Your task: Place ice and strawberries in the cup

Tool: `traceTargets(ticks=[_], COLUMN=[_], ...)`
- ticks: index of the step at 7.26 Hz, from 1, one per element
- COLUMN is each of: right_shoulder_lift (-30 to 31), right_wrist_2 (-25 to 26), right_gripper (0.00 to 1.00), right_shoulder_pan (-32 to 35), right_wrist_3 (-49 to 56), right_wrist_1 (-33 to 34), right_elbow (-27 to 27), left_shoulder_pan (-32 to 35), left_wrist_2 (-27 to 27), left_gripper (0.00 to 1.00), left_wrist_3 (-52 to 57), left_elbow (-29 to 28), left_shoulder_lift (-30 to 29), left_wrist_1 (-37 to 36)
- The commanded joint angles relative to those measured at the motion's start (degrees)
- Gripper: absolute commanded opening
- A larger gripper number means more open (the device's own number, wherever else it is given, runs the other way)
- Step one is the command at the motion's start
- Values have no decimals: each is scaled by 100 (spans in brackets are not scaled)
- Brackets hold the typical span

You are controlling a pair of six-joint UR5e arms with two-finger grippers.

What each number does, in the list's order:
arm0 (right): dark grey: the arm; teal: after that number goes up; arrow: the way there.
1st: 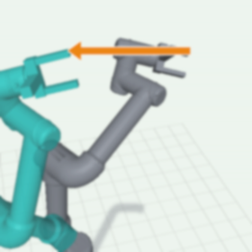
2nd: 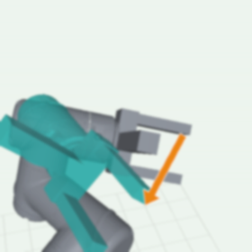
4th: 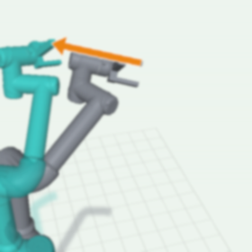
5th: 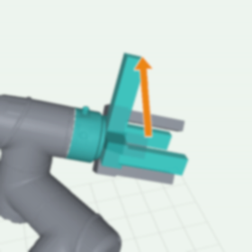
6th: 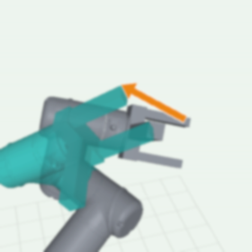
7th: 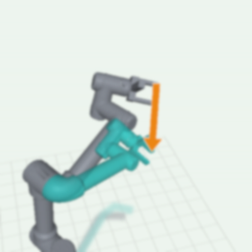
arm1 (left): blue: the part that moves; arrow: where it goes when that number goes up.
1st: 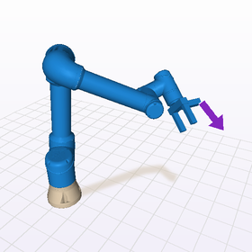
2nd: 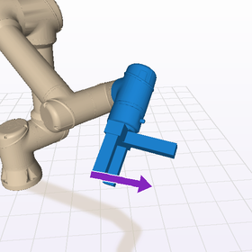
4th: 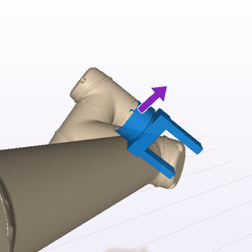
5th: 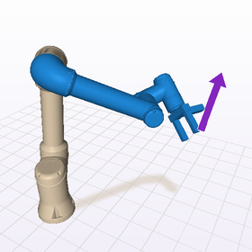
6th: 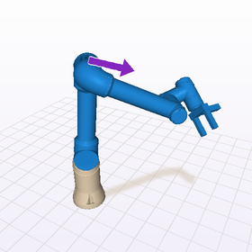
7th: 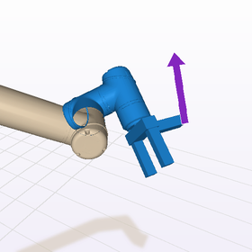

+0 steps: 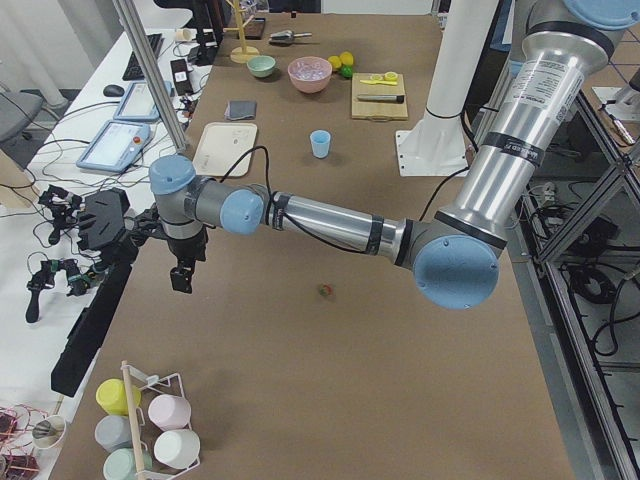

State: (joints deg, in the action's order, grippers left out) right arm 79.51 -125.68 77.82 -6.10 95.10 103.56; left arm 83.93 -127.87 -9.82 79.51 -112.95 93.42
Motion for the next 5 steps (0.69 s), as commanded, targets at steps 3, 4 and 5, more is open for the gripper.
traceTargets(ticks=[3, 4, 5], right_shoulder_lift=[12, 20, 12], right_wrist_2=[0, 0, 0], right_gripper=[100, 100, 100], right_shoulder_pan=[6, 6, 6], right_wrist_3=[-5, -5, -22], right_wrist_1=[0, 0, 0], right_elbow=[32, 41, 59], left_shoulder_pan=[-8, -25, -25], left_wrist_2=[8, 25, 26], left_gripper=[98, 98, 98], left_wrist_3=[32, 59, 67], left_elbow=[162, 197, 223], left_shoulder_lift=[19, 19, 10], left_wrist_1=[0, 18, 18])
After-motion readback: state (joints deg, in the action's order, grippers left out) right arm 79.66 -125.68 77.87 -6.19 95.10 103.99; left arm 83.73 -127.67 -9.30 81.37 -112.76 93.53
